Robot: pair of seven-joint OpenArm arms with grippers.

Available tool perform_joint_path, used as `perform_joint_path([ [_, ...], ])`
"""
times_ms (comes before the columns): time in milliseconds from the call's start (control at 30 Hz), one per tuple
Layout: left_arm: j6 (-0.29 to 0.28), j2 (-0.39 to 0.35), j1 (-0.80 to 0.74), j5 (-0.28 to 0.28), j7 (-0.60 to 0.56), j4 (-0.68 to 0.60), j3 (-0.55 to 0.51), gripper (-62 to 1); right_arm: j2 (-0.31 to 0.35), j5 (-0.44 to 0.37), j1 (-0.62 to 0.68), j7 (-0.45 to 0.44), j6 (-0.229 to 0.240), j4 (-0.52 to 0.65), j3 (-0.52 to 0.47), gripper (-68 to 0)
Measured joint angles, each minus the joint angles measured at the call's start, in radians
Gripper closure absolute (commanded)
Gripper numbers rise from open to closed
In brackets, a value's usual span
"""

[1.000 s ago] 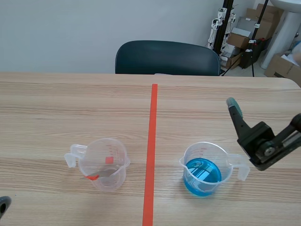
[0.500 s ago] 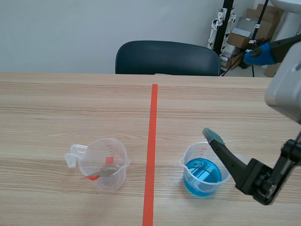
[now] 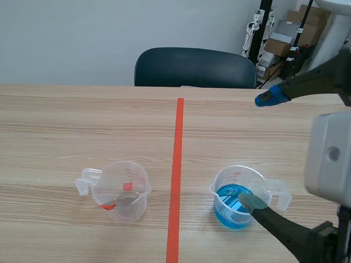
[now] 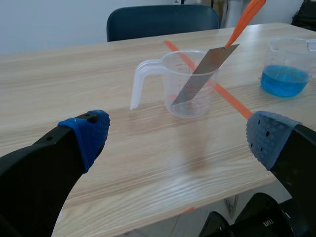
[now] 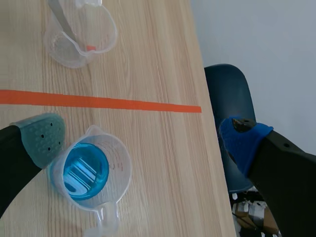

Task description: Do the redox reaction experiment. lift the metal plate out of the left beaker

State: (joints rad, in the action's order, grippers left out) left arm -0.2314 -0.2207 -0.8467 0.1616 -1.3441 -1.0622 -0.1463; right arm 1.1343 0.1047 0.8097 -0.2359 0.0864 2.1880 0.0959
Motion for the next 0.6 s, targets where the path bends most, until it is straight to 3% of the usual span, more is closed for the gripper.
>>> perform_joint_path([
  [267, 0.002, 0.039, 0.185, 0.048, -0.015, 0.08, 0.001, -56.0, 0.14, 0.0, 0.0, -0.157, 0.0, -0.053, 0.057, -67.9],
  [367, 0.003, 0.055, 0.264, 0.082, -0.014, 0.178, 0.001, -50.3, 0.158, 0.0, 0.0, -0.243, -0.012, -0.08, 0.057, -67.9],
  [500, 0.002, 0.061, 0.336, 0.11, -0.07, 0.308, 0.002, -50.3, 0.157, 0.001, -0.001, -0.33, -0.015, -0.116, 0.056, -67.9],
  [600, 0.014, 0.06, 0.357, 0.108, -0.104, 0.38, 0.002, -50.3, 0.157, 0.004, -0.015, -0.377, -0.048, -0.152, 0.056, -67.9],
])
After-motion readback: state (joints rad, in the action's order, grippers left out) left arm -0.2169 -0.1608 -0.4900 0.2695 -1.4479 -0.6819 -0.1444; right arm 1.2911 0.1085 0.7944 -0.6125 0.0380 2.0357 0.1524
